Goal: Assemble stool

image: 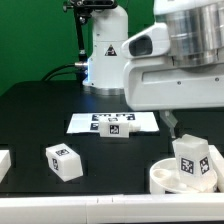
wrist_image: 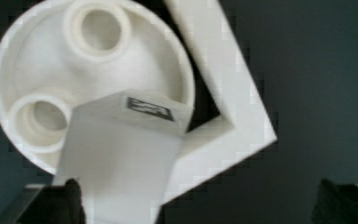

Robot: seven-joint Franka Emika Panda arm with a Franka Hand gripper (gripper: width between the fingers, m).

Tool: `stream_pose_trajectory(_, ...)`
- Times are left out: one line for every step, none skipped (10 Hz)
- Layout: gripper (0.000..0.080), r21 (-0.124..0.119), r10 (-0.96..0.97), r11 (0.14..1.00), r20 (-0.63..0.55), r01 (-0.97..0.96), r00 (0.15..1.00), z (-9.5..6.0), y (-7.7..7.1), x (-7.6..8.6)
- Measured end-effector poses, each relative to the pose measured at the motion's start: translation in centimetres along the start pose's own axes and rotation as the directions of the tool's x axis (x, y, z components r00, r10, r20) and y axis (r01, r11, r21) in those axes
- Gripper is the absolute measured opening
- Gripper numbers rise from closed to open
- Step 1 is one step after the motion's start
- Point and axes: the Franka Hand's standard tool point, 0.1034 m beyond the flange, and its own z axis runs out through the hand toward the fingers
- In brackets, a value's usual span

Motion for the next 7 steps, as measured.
stream_pose_trajectory(0.0649, -0.004, -0.053, 0.999, -0.002, 0.053, 0.999, 0.0, 0.1, 0.1)
stream_pose_trajectory(0.0649, -0.008, -0.117, 0.993, -0.002, 0.116, 0.993, 0.0, 0.2, 0.1)
stream_pose_trajectory(0.0649, -0.029, -0.238, 0.971, -0.010, 0.237, 0.971, 0.0, 0.3, 0.2)
stream_pose_trajectory(0.0649, -0.084, -0.449, 0.891, -0.021, 0.446, 0.893, 0.3, 0.2, 0.3)
stream_pose_trajectory(0.0649, -0.102, -0.586, 0.806, -0.003, 0.583, 0.810, 0.5, 0.5, 0.2)
stream_pose_trajectory(0.0649, -0.108, -0.649, 0.755, 0.012, 0.647, 0.760, 1.0, 1.0, 0.2)
stream_pose_trajectory(0.0649, -0.116, -0.684, 0.722, 0.034, 0.682, 0.729, 1.9, 1.0, -0.2)
